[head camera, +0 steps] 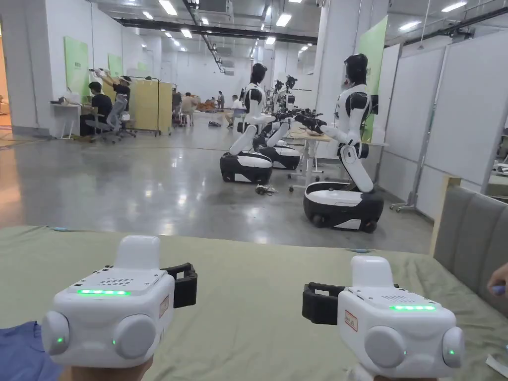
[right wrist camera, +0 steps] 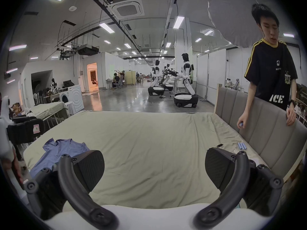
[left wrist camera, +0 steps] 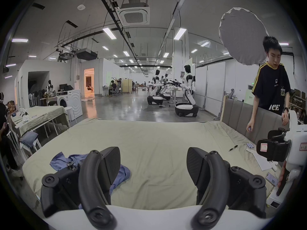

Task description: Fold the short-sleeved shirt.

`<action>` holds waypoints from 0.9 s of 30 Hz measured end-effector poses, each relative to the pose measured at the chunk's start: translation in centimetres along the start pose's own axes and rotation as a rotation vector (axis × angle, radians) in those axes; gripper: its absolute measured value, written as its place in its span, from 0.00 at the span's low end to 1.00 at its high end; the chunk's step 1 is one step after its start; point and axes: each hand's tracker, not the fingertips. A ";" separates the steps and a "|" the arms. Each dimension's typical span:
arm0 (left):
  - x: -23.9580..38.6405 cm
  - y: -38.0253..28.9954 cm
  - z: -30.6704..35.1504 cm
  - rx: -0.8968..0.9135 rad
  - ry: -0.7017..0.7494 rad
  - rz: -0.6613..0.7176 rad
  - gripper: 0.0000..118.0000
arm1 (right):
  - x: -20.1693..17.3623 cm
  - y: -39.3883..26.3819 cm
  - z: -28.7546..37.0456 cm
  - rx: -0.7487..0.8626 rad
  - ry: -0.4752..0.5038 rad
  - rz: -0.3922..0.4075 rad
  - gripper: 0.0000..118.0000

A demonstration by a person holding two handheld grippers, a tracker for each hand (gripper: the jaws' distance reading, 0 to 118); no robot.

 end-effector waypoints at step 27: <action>-1.9 -0.9 1.5 0.029 0.041 -0.046 0.03 | -3.7 0.7 0.9 0.036 0.038 0.103 0.02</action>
